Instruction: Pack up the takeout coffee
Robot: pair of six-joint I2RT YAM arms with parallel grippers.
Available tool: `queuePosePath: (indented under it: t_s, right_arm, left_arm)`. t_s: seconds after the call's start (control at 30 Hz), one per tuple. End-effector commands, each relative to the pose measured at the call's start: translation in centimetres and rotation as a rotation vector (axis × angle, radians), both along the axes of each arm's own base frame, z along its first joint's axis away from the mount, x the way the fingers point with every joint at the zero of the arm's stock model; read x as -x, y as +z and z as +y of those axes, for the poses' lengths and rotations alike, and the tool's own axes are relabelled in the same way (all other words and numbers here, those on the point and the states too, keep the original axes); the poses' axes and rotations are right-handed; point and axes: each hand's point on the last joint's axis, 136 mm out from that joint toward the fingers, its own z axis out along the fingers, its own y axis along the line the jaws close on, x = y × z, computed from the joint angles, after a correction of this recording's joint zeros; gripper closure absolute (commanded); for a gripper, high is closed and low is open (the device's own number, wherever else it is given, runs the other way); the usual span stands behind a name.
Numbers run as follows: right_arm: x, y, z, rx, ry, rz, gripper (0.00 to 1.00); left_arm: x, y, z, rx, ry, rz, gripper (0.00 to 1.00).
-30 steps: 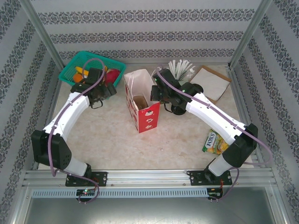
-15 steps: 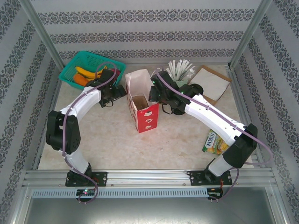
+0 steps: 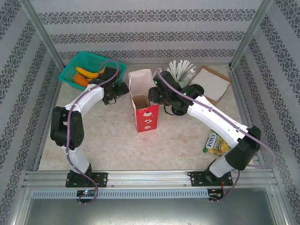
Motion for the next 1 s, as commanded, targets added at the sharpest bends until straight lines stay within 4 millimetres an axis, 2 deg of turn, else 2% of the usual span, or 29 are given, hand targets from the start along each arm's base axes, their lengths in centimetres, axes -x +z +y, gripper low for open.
queuePosePath:
  t_s: [0.0, 0.1, 0.13, 0.17, 0.3, 0.43, 0.53, 0.63, 0.73, 0.83, 0.97]
  right_arm:
    - [0.9, 1.4, -1.0, 0.031, 0.074, -0.039, 0.53]
    - [1.3, 2.5, -1.1, 0.038, 0.118, -0.076, 0.33]
    - [1.3, 2.9, -1.3, 0.047, 0.127, -0.091, 0.21]
    - [1.5, 3.4, -1.6, 0.058, 0.136, -0.111, 0.03]
    - [1.6, 4.9, -3.8, 0.123, 0.113, -0.18, 0.02]
    - [1.3, 6.3, -8.5, 0.232, -0.046, -0.253, 0.02]
    - [1.2, 6.5, -11.4, 0.272, -0.127, -0.275, 0.02]
    - [0.8, 5.3, -14.0, 0.295, -0.185, -0.251, 0.02]
    - [-0.3, 1.8, -17.9, 0.329, -0.307, -0.206, 0.02]
    - [-1.4, -2.1, -19.6, 0.24, -0.307, -0.096, 0.02]
    - [-3.0, -5.2, -22.1, 0.158, -0.318, 0.016, 0.02]
  left_arm:
    - [-0.4, 0.7, -0.3, 0.0, -0.003, -0.012, 0.0]
    - [-0.5, 0.9, -0.4, 0.005, 0.002, -0.021, 0.0]
    - [-0.5, 1.1, -0.3, 0.004, 0.003, -0.025, 0.0]
    - [-0.4, 1.3, -0.2, 0.001, 0.003, -0.029, 0.0]
    - [-0.2, 2.2, 0.3, -0.018, 0.015, -0.061, 0.0]
    - [0.4, 3.3, 1.5, -0.051, 0.063, -0.095, 0.0]
    - [0.6, 4.2, 2.2, -0.06, 0.096, -0.138, 0.0]
    - [0.7, 5.0, 2.7, -0.069, 0.125, -0.171, 0.0]
    - [1.0, 5.5, 3.7, -0.095, 0.177, -0.184, 0.0]
    - [1.2, 5.6, 4.5, -0.114, 0.225, -0.187, 0.0]
    - [2.0, 6.1, 5.6, -0.158, 0.267, -0.164, 0.0]
